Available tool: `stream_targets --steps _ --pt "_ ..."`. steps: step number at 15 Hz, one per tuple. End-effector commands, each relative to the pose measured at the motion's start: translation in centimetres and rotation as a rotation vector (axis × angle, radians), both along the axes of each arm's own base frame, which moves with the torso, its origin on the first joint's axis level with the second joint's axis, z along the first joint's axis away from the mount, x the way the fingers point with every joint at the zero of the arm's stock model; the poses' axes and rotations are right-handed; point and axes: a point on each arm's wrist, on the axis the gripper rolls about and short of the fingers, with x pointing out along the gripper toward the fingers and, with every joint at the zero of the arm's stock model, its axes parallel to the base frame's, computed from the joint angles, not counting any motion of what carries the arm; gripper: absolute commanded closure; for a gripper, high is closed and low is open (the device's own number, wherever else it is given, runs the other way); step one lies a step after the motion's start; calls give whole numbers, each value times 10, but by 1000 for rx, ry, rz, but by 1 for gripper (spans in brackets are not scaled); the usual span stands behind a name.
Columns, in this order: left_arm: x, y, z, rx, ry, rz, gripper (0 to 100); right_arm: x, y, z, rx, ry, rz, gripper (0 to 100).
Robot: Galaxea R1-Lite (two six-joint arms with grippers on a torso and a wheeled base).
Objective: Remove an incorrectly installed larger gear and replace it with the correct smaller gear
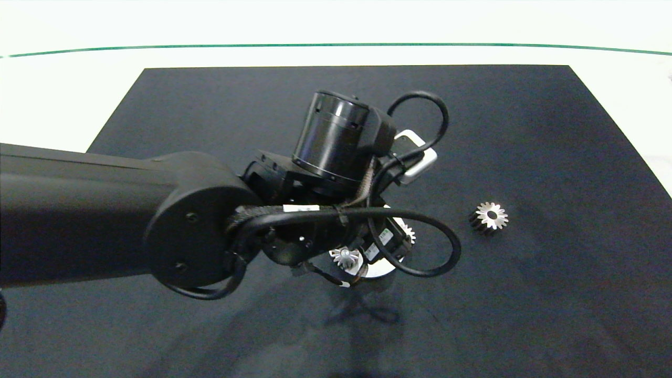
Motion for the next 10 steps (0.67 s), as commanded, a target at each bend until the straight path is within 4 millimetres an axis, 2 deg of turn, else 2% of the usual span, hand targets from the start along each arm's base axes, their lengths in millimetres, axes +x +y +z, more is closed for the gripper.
stream_targets --steps 1,5,6,7,10 --pt "-19 56 38 -72 -65 69 0 -16 -7 -3 2 -18 -82 0" --pt "-38 118 52 -104 -101 176 0 -35 -11 -8 11 -51 -199 0" --pt "-43 142 57 -115 -118 238 0 -41 -11 -7 12 -72 -241 0" --pt "-55 175 63 -134 -149 327 0 -48 -10 -7 13 -100 -313 0" --pt "-89 244 76 -158 -224 609 0 -75 -4 -10 9 -199 -446 0"
